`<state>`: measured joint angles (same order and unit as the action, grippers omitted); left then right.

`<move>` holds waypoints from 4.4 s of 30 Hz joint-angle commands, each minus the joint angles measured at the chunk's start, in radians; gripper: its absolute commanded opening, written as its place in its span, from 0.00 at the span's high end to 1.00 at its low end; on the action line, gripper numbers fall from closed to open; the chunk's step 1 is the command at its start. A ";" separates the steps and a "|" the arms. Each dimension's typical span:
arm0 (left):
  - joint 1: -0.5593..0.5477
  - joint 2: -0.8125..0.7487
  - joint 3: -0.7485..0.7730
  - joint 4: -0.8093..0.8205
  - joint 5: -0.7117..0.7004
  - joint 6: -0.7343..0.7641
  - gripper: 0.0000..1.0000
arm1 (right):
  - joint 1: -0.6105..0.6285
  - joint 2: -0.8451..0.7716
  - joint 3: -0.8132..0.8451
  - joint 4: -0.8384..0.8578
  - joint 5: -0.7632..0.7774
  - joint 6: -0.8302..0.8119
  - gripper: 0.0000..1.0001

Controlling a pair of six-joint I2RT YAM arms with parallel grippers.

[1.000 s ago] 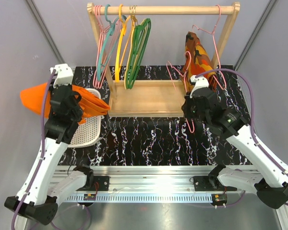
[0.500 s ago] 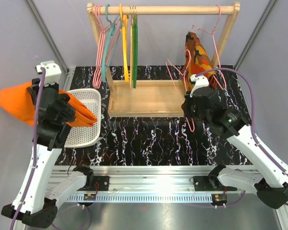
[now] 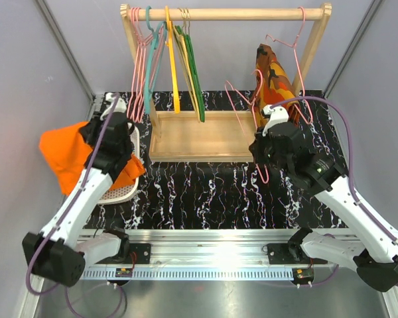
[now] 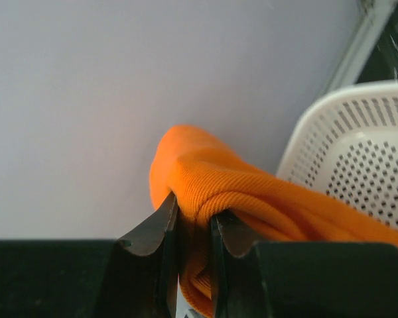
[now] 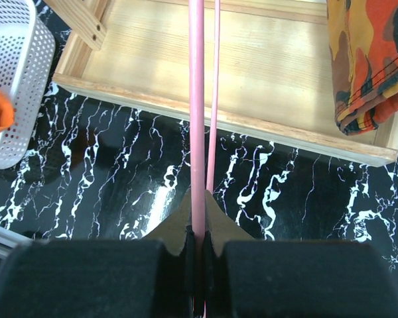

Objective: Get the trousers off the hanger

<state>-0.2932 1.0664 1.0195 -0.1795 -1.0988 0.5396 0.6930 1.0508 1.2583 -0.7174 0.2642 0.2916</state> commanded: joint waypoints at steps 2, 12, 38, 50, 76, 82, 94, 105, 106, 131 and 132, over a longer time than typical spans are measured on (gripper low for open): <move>0.003 0.061 0.062 0.020 0.023 -0.064 1.00 | -0.003 -0.058 -0.010 0.073 -0.026 -0.009 1.00; 0.008 0.245 0.142 -0.230 0.152 -0.233 1.00 | -0.003 -0.107 -0.005 0.050 -0.013 -0.026 1.00; 0.232 0.282 0.245 -0.417 0.774 -0.696 0.08 | -0.004 -0.100 0.101 -0.019 0.049 -0.069 1.00; 0.370 0.417 0.168 -0.440 0.971 -0.941 0.29 | -0.004 -0.074 0.116 0.002 0.032 -0.080 1.00; 0.374 0.051 -0.099 -0.316 0.841 -1.297 0.01 | -0.021 0.101 0.341 -0.034 0.150 -0.146 1.00; 0.385 -0.130 0.025 -0.454 0.765 -1.221 0.01 | -0.050 0.178 0.449 -0.060 0.155 -0.172 1.00; 0.385 -0.393 0.149 -0.616 0.668 -0.888 0.01 | -0.233 0.492 0.829 -0.152 -0.020 -0.183 1.00; 0.273 -0.407 0.240 -0.721 0.764 -0.800 0.01 | -0.245 0.509 0.724 -0.140 -0.033 -0.134 0.91; 0.263 -0.413 0.238 -0.726 0.764 -0.794 0.01 | -0.245 0.500 0.713 -0.140 -0.037 -0.129 0.83; 0.048 -0.809 0.088 -0.750 0.706 -0.606 0.01 | -0.243 -0.414 0.178 -0.413 0.142 -0.100 0.01; 0.045 -0.815 0.085 -0.759 0.697 -0.606 0.01 | -0.245 -0.425 0.152 -0.428 0.144 -0.088 0.01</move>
<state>-0.2317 0.2733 1.1179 -0.9524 -0.3408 -0.1116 0.4503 0.6270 1.4635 -1.0309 0.3462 0.1825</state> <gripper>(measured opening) 0.987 0.993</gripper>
